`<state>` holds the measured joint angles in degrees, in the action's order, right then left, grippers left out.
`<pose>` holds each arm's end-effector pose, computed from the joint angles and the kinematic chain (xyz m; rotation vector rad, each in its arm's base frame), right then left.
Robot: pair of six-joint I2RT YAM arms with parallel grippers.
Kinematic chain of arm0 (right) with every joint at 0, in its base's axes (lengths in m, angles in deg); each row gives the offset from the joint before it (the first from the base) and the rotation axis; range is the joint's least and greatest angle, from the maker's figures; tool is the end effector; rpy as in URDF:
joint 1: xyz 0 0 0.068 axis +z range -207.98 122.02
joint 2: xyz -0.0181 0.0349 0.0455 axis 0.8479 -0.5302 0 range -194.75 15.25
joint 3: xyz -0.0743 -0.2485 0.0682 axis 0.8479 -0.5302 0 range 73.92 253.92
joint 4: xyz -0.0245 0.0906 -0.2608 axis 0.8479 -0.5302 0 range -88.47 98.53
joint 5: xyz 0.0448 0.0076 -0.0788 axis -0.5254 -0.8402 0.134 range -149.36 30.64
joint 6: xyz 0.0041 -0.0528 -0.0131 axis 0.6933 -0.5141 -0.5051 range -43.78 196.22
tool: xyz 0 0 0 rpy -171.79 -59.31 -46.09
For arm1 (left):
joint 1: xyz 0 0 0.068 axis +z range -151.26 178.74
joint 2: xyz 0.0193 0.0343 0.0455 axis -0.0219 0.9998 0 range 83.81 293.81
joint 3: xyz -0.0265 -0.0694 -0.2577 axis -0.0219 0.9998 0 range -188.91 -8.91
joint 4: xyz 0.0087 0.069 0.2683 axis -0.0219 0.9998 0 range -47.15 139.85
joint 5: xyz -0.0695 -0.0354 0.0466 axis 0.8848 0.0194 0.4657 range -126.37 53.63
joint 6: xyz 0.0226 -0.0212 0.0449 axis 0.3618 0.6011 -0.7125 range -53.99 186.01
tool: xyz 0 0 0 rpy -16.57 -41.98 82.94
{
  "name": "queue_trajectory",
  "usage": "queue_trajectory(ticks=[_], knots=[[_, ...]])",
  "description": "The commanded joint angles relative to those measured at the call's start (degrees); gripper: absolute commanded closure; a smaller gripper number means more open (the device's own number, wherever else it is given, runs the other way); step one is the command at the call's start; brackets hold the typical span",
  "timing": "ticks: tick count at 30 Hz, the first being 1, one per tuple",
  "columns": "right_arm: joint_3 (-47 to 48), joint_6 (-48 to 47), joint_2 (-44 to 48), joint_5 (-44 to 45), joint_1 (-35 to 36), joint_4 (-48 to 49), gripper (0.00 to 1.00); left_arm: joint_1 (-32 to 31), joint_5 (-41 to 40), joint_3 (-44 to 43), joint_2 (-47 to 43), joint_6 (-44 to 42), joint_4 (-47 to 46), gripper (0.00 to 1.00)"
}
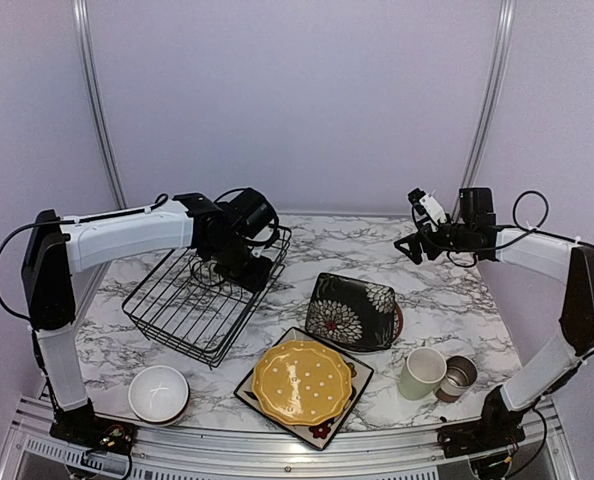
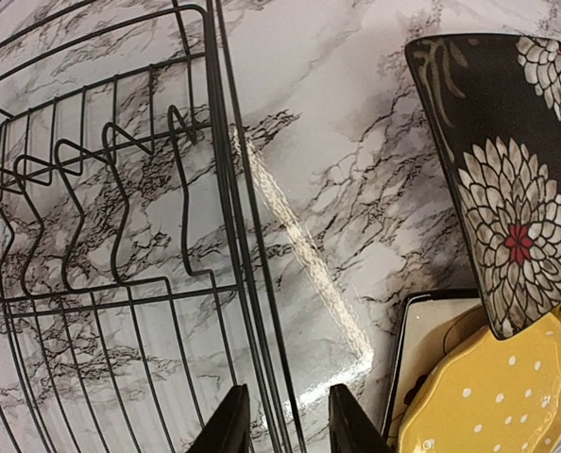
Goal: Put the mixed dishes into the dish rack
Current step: Move the dish rack to the center of the board.
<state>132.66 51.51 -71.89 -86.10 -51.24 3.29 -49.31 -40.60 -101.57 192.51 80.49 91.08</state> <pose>0.3503 0.0580 0.2417 -0.8215 1.9368 0.3156 0.2822 -0.3100 0.2449 0.7609 2.6015 -0.2359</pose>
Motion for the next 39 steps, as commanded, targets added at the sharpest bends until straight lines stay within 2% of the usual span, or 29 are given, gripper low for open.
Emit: queue_trajectory(ticks=[1, 7, 11, 15, 19, 24, 31, 35, 39], knots=[[0.1, 0.0, 0.2, -1.4, 0.5, -0.8, 0.01, 0.9, -2.6, -3.9, 2.6, 0.4, 2.6, 0.74], [0.0, -0.1, 0.0, -1.8, 0.6, -0.7, 0.02, 2.0, -1.3, -7.8, 4.8, 0.3, 3.7, 0.78], [-0.1, -0.2, 0.0, -1.8, 0.6, -0.7, 0.02, 2.0, 2.6, -9.0, 3.7, 0.7, 4.5, 0.5], [-0.1, -0.5, 0.0, -1.8, 0.6, -0.8, 0.02, 2.0, -0.3, -8.0, 0.5, -0.8, 8.6, 0.47], [0.0, -0.5, -0.3, -2.0, 0.6, -1.0, 0.02, 2.0, -7.8, -3.5, -4.4, -2.6, 14.2, 0.48], [0.3, -0.5, -0.9, -2.7, 0.7, -1.4, 0.02, 1.0, -0.9, 4.8, -11.6, -6.1, 16.7, 0.44], [0.3, -1.0, -0.9, -3.0, 0.6, -1.8, 0.02, -4.9, -3.7, 16.0, -24.6, -8.3, 17.3, 0.4], [0.5, -1.0, -1.4, -3.6, 0.7, -2.1, 0.01, -6.5, 3.4, 17.9, -32.5, -12.0, 15.3, 0.34], [0.4, -1.2, -1.3, -3.9, 1.1, -2.2, 0.01, -8.7, 10.1, 18.7, -30.8, -13.5, 14.5, 0.3]])
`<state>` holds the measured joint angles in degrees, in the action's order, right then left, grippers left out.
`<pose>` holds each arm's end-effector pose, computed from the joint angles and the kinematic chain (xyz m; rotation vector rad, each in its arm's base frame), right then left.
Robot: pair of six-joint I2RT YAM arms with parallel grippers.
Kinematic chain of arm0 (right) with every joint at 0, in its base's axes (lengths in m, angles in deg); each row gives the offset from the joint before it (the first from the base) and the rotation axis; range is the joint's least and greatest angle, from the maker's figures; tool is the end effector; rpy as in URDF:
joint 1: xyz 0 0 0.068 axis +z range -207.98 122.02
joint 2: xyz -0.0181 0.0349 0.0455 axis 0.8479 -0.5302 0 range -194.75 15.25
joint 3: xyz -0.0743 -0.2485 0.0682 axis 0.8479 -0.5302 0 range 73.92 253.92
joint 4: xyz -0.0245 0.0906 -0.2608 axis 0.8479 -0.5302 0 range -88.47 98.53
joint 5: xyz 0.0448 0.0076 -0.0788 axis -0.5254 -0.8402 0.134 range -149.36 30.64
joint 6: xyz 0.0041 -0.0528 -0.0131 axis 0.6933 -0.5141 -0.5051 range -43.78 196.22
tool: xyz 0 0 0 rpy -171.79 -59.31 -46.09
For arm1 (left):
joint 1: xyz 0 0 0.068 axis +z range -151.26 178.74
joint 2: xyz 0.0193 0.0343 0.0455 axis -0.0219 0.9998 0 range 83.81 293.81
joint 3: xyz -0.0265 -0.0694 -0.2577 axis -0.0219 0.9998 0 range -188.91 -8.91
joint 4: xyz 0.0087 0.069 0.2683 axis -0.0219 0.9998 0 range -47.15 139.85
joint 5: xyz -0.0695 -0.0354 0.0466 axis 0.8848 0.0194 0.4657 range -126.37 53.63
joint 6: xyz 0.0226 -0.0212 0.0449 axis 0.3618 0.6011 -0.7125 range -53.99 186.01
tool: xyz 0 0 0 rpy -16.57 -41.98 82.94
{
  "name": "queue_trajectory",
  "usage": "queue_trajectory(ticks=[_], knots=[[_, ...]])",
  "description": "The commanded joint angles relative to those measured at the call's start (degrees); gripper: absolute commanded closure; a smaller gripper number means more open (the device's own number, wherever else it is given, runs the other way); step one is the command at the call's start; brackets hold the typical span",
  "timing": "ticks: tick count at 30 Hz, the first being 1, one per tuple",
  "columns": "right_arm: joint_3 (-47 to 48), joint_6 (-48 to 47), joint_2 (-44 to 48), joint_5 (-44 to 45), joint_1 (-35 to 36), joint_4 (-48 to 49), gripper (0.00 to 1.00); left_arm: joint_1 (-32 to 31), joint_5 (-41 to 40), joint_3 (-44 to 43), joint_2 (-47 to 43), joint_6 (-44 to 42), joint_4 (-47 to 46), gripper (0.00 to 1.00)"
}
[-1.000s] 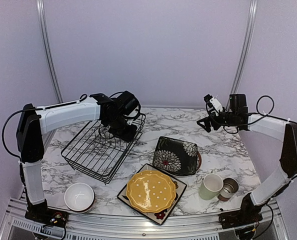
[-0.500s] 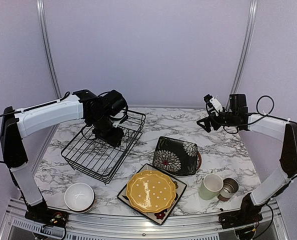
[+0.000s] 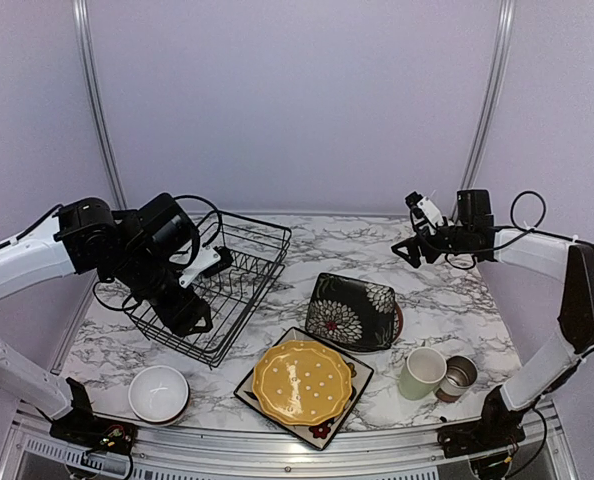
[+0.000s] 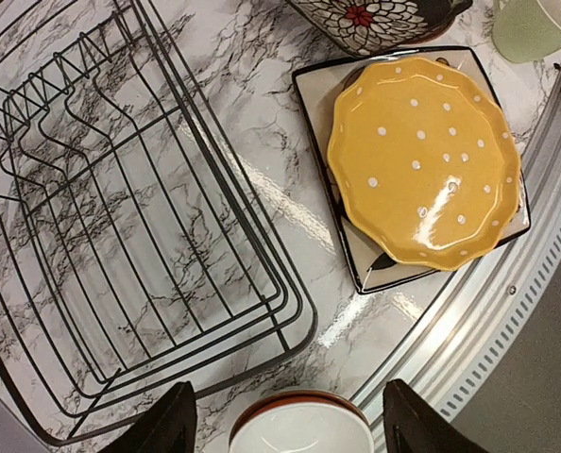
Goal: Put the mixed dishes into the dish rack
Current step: Move the dish rack to the center of the board.
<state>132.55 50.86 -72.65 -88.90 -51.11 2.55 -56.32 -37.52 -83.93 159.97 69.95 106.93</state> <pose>0.3499 0.0603 0.2359 -0.8581 1.9372 0.3719 0.1536 -0.2187 0.3197 1.1779 2.4767 -0.2729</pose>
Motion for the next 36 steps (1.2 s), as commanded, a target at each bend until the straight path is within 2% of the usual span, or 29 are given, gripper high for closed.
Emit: queue_trajectory(ticks=[1, 7, 9, 12, 14, 20, 23, 24, 28, 36], knots=[[0.5, -0.6, -0.4, -1.1, 1.1, -1.5, 0.01, -2.3, 7.8, 1.0, 3.2, -3.1, -1.3, 0.3], [0.4, -1.0, 0.5, -0.5, 1.2, -1.6, 0.02, -4.5, 8.0, -1.4, 11.2, -3.1, 0.8, 0.3], [0.4, -1.0, 0.6, -0.5, 1.2, -1.7, 0.02, -4.8, 5.0, -2.4, 13.0, -2.6, 1.5, 0.31], [0.8, 0.0, 0.4, -1.1, 1.1, -1.7, 0.02, -4.9, -4.5, -4.1, 15.3, -2.4, 2.8, 0.34], [0.9, 0.4, 0.0, -1.9, 1.1, -1.9, 0.02, -4.9, -7.1, -4.8, 17.1, -3.3, 3.3, 0.38], [1.0, 0.4, -0.5, -1.8, 1.1, -2.0, 0.02, -4.9, -4.9, -7.4, 21.3, -6.7, 3.0, 0.62], [1.0, 0.1, -0.5, -1.3, 1.1, -1.9, 0.02, -4.7, -5.4, -10.4, 23.2, -6.6, 2.2, 0.9], [1.0, 0.0, -0.7, -1.1, 1.1, -2.0, 0.02, -4.7, -5.0, -11.3, 24.2, -6.4, 1.9, 0.96], [0.9, 0.1, -0.6, -1.3, 1.2, -1.9, 0.02, -4.0, -3.1, -15.2, 28.5, -2.1, 1.6, 0.92], [0.8, -0.6, -0.1, -0.6, 1.1, -2.3, 0.02, 2.2, -3.1, -23.6, 36.4, 11.5, 1.7, 1.0]])
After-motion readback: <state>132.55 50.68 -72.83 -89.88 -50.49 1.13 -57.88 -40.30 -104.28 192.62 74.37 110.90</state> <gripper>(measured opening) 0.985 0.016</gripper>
